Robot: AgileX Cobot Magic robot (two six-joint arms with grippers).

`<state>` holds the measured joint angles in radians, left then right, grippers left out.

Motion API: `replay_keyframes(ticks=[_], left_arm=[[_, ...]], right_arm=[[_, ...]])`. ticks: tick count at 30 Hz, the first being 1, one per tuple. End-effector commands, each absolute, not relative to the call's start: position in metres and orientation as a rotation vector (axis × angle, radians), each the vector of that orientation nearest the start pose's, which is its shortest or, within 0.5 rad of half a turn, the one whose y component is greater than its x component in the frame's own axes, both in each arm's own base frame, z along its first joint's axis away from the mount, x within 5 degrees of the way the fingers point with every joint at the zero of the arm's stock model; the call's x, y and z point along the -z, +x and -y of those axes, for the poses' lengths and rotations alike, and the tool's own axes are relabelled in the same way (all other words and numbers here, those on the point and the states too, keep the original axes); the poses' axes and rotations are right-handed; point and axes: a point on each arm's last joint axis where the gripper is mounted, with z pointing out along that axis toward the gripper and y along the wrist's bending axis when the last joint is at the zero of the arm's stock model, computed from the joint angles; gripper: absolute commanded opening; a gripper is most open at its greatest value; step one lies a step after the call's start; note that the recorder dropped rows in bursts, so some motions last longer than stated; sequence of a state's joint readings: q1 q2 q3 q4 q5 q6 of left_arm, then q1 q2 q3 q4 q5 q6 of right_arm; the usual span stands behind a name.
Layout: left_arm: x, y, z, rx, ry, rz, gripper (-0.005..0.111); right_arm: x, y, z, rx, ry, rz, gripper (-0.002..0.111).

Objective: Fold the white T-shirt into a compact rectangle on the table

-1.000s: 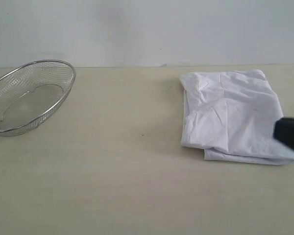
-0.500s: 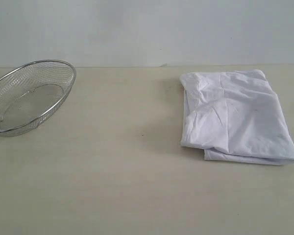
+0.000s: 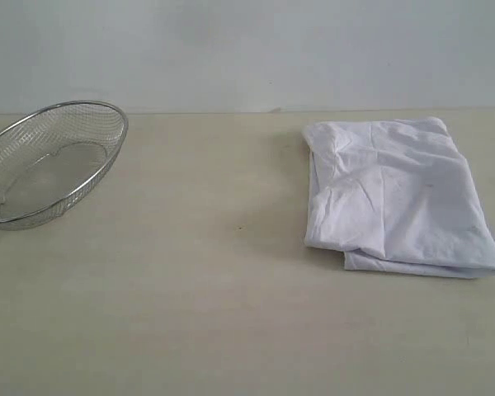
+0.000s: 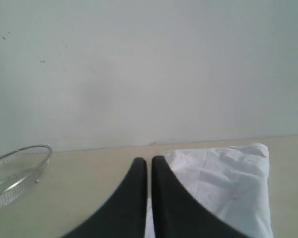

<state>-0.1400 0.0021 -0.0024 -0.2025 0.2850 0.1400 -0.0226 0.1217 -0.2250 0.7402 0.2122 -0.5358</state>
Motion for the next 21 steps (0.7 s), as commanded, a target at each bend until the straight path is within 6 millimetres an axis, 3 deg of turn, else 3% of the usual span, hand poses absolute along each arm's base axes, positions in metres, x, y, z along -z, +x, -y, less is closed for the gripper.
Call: replay_keyframes(ticks=[1, 5, 9, 21], left_arm=[[-0.188, 0.053, 0.013, 0.193, 0.111, -1.764, 0.005], [-0.188, 0.053, 0.013, 0.193, 0.111, -1.764, 0.005], [-0.188, 0.053, 0.013, 0.193, 0.111, -1.764, 0.005], [-0.188, 0.053, 0.013, 0.193, 0.111, -1.764, 0.005]], right_arm=[[-0.238, 0.062, -0.009, -0.176, 0.042, -1.637, 0.0], [-0.206, 0.064, -0.006, -0.182, 0.119, -1.744, 0.0], [-0.188, 0.064, -0.002, -0.173, 0.187, -1.801, 0.0], [-0.187, 0.063, -0.001, -0.095, 0.109, -1.814, 0.0]])
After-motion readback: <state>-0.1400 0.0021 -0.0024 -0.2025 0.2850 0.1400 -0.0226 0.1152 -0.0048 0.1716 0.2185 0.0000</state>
